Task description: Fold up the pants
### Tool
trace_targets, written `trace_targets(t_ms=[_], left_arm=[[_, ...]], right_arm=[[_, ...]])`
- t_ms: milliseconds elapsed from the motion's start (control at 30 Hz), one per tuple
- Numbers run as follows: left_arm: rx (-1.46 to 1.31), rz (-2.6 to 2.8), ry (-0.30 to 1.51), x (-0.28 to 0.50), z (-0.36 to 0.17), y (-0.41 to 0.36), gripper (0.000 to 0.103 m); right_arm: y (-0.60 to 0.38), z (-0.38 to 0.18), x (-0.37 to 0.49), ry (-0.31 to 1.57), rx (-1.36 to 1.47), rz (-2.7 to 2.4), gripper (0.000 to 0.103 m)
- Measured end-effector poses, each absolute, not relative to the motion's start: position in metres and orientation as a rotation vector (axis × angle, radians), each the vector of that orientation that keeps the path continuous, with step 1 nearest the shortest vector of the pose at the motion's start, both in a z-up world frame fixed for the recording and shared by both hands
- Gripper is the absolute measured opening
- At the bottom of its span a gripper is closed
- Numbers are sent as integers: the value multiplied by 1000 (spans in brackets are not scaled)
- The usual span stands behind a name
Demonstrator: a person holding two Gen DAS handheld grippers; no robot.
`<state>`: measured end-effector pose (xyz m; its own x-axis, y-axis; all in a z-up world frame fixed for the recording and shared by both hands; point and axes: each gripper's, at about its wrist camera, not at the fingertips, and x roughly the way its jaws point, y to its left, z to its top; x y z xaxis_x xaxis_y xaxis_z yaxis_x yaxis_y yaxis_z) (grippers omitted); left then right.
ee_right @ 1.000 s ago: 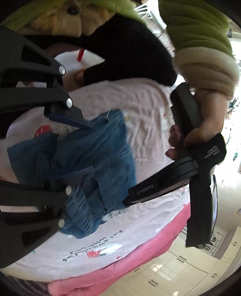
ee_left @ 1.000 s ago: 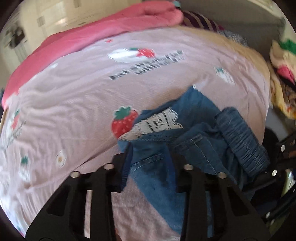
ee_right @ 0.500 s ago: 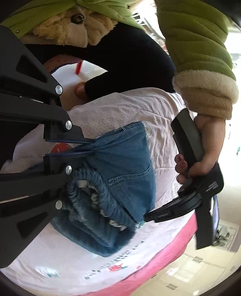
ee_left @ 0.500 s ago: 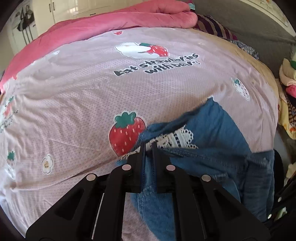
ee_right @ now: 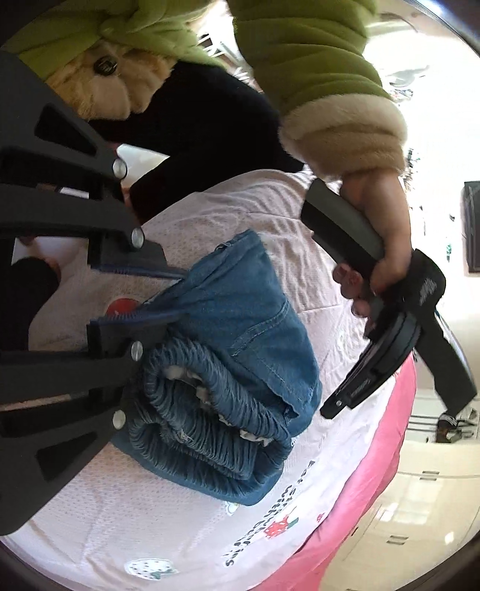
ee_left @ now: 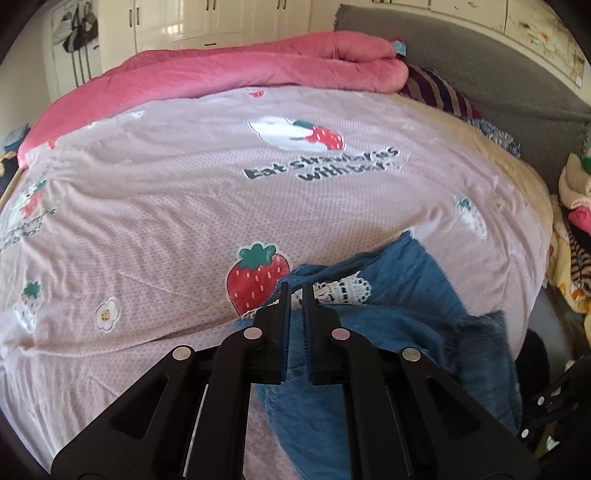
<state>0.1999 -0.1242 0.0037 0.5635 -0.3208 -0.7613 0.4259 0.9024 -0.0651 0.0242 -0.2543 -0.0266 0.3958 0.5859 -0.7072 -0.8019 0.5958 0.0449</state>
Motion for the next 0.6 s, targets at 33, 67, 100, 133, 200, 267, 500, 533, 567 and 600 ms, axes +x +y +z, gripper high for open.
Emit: trace_targets(t_ms=[33, 67, 100, 133, 200, 267, 500, 533, 567, 600], left_arm=[[125, -439, 855, 196, 8, -124, 1], [119, -439, 848, 194, 11, -123, 1], [114, -440, 843, 191, 13, -123, 1], [111, -437, 837, 188, 16, -123, 1], [110, -433, 824, 182, 22, -123, 1], [107, -432, 813, 177, 26, -123, 1], [93, -437, 782, 156, 39, -119, 2], [90, -436, 779, 152, 40, -119, 2], [85, -435, 776, 149, 41, -118, 2], [83, -436, 774, 147, 42, -117, 2]], right_arm=[[-256, -22, 22, 740, -308, 903, 27], [-256, -18, 19, 730, -297, 903, 27], [-257, -12, 16, 714, -281, 903, 27], [-258, -8, 13, 700, -267, 901, 27], [-260, 1, 11, 670, -234, 894, 29], [-262, 10, 11, 639, -199, 872, 30], [-268, 14, 32, 672, -119, 808, 35], [-268, 12, 34, 683, -118, 798, 35], [-267, 9, 35, 699, -118, 789, 36], [-268, 3, 36, 717, -117, 778, 36]])
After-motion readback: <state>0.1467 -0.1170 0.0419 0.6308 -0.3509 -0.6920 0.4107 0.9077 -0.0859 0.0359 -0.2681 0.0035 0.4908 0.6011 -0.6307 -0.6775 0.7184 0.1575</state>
